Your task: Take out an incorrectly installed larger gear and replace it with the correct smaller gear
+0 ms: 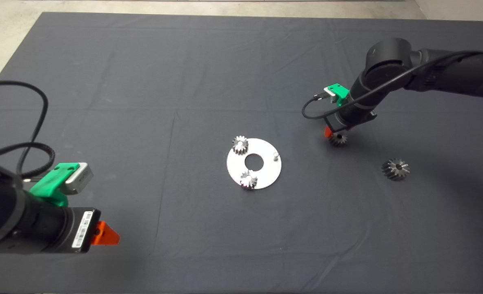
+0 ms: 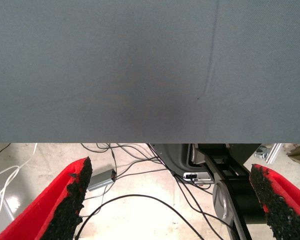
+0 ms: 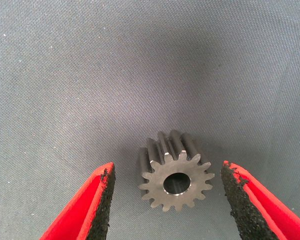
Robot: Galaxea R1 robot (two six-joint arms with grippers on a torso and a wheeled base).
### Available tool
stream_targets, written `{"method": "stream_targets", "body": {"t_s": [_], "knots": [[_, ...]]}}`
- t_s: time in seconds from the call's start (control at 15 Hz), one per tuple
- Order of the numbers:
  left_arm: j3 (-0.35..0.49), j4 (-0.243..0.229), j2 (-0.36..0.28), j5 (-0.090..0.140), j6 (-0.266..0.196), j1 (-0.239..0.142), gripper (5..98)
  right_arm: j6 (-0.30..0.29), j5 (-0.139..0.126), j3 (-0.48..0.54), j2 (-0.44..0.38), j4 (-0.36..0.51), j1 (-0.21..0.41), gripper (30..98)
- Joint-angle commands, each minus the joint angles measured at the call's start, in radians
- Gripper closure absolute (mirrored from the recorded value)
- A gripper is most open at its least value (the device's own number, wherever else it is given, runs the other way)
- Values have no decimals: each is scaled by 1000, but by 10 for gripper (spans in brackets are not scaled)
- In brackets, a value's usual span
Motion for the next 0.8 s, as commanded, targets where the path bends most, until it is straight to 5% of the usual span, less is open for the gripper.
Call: {"method": "stream_targets", "body": {"t_s": [0.0,0.73], "knots": [[11,8,-1,65,-5,-5,242,6,-1,5,0,-24,22,724],[10,8,2,65,-5,-5,242,-1,4,-25,-11,-51,13,724]]}}
